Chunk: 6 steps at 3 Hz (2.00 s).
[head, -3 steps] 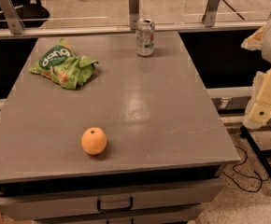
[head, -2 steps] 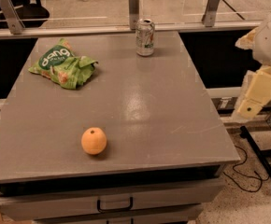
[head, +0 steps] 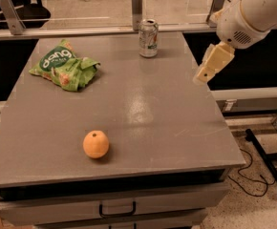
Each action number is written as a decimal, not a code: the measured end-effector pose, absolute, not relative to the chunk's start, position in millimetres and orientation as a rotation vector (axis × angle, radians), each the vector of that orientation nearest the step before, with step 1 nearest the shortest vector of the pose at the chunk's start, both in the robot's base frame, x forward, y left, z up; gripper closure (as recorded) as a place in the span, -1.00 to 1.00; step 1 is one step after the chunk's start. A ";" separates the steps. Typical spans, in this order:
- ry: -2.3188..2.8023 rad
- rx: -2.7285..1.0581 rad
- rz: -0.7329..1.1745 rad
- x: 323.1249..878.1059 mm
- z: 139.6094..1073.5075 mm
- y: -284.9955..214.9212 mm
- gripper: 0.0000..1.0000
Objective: Move 7up can near orange
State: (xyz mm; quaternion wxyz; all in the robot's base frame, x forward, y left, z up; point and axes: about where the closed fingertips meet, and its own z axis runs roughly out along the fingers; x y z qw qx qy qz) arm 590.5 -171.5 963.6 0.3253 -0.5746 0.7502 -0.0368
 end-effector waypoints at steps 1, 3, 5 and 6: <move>1.966 -1.502 -0.091 590.0 963.9 -171.8 -1.00; 1.919 -1.314 0.025 645.0 936.5 -174.1 -1.00; 1.801 -1.126 0.291 739.6 905.6 -131.6 -1.00; 1.740 -1.078 0.397 777.3 901.5 -96.4 -1.00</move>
Offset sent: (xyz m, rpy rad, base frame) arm 0.0503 -0.0028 -0.0338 0.1969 -0.0442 -0.0575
